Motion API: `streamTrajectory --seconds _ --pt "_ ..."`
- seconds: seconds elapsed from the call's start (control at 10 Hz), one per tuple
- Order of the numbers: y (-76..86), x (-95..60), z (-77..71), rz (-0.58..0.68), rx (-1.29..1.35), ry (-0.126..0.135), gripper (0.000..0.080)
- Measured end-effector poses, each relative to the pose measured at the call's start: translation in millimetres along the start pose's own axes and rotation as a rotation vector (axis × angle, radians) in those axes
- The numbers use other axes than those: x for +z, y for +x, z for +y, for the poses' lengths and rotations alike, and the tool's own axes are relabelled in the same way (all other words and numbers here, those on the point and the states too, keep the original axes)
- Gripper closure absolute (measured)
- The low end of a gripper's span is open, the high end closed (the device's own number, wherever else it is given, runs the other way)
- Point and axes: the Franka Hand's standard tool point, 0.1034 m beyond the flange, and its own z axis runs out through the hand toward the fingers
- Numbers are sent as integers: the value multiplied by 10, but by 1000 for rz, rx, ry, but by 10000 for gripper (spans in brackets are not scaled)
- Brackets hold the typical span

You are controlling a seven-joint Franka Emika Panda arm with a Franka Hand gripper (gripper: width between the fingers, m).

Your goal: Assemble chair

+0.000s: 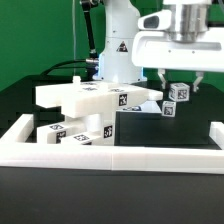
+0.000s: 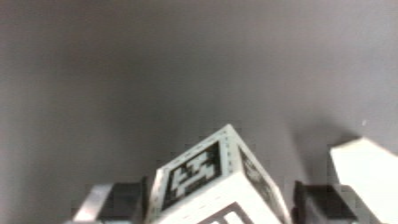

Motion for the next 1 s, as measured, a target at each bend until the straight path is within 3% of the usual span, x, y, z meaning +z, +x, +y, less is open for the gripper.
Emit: streamTrajectory --seconds 0.2,0.7,0.8,1.0 --pt "185 -139 289 -15 -8 12 407" --pt "185 -113 296 -12 -13 8 407" --pt "296 -189 431 -10 -136 -23 407" --pt "539 -360 665 -9 -219 -30 407"
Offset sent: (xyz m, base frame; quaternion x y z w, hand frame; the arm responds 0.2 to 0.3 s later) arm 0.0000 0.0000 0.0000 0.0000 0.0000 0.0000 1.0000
